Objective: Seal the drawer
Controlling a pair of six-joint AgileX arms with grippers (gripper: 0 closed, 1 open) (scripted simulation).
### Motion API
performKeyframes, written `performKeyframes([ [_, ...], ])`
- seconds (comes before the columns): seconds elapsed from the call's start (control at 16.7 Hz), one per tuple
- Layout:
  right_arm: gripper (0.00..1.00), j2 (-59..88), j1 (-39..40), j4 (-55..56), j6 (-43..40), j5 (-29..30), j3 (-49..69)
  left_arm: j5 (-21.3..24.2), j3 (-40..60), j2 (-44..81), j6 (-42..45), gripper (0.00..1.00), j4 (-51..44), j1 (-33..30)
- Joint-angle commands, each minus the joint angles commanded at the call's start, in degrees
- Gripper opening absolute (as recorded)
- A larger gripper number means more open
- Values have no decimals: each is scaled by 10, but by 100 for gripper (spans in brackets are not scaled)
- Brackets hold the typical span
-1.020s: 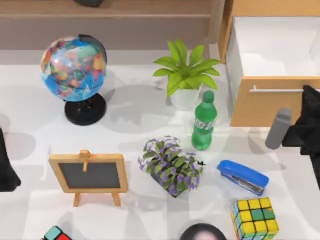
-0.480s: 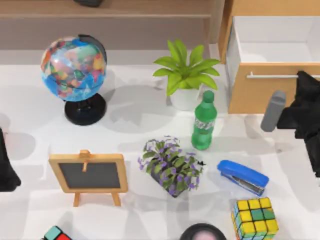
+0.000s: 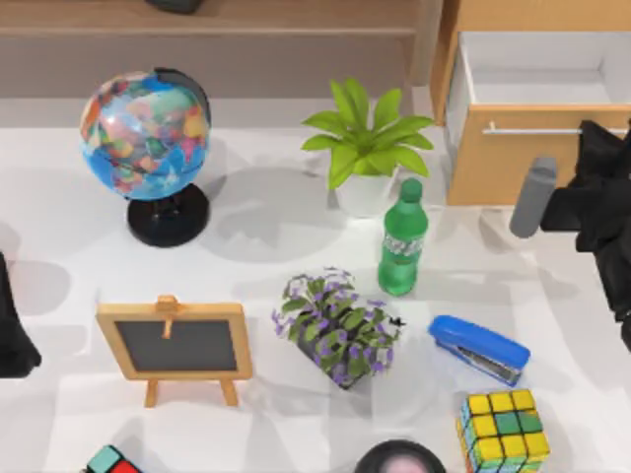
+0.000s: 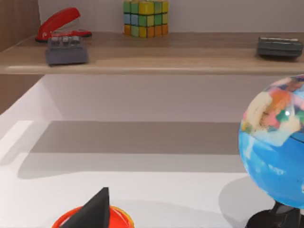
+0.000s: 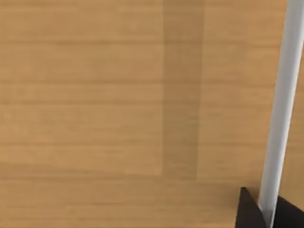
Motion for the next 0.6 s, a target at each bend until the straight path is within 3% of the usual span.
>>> performKeyframes([
  [0.6,0,47,-19,-72,1,-20,119,0,0,0,0,100,0,0],
])
